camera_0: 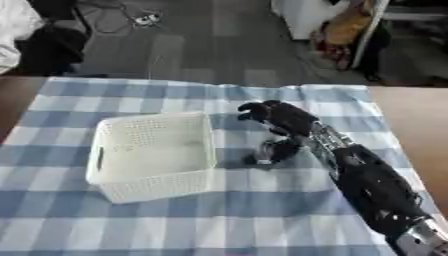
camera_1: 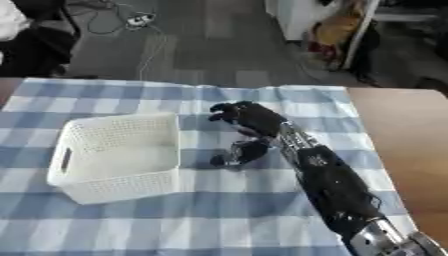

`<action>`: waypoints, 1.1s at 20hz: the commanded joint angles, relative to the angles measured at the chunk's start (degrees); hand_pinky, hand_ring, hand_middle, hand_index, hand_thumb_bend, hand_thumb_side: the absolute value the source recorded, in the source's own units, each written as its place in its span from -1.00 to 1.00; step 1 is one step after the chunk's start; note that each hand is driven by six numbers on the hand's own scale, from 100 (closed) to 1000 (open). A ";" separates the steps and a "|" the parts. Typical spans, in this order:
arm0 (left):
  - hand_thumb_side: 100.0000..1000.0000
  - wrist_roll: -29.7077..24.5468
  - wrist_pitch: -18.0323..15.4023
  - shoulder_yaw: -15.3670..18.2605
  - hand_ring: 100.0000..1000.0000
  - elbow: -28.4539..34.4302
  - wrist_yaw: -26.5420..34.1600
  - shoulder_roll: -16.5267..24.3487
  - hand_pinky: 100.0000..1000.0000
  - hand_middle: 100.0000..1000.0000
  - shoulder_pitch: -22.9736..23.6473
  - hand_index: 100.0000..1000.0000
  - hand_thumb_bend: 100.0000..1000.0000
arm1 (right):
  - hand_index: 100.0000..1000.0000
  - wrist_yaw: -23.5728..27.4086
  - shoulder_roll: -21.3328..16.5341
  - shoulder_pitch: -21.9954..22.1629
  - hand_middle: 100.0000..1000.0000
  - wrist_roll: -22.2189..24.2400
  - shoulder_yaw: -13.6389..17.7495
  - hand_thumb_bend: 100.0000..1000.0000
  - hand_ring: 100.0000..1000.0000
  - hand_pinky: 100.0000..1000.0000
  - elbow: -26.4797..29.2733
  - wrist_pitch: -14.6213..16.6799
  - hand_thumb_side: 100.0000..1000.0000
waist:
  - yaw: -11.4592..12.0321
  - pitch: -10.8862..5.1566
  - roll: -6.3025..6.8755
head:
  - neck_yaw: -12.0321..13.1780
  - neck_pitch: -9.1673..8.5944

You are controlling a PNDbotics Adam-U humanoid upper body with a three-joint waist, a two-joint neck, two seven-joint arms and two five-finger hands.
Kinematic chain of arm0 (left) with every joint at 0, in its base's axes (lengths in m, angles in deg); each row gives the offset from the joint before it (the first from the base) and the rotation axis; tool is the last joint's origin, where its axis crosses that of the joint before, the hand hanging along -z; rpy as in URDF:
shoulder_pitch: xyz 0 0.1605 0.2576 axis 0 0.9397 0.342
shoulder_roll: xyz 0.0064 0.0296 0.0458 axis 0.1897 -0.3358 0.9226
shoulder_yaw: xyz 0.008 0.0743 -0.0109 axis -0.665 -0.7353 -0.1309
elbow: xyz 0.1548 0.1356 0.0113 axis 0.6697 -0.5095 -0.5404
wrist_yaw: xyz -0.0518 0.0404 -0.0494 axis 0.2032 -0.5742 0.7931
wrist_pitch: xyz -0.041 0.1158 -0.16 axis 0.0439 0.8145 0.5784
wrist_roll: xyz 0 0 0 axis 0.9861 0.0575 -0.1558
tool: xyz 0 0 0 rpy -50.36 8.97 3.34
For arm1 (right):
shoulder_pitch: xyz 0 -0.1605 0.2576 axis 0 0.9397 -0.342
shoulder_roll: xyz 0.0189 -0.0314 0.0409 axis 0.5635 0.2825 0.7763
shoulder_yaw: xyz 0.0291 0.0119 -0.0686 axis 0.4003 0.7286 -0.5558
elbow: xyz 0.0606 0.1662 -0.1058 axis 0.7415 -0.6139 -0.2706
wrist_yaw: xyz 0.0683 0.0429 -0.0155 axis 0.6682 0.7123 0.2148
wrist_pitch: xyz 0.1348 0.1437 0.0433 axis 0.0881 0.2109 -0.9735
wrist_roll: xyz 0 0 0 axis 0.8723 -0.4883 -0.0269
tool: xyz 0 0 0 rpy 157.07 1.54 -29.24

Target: Pick up objects on the table and place them in the box.

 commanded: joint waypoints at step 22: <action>0.74 -0.33 -0.07 -0.01 0.14 0.65 0.27 0.12 0.48 0.87 -0.89 0.43 -1.00 | 0.67 -3.45 -0.06 0.02 0.59 -0.52 0.22 0.30 0.00 -0.61 -1.20 1.93 1.00 | 0.01 -0.66 0.34 | -0.20 -0.73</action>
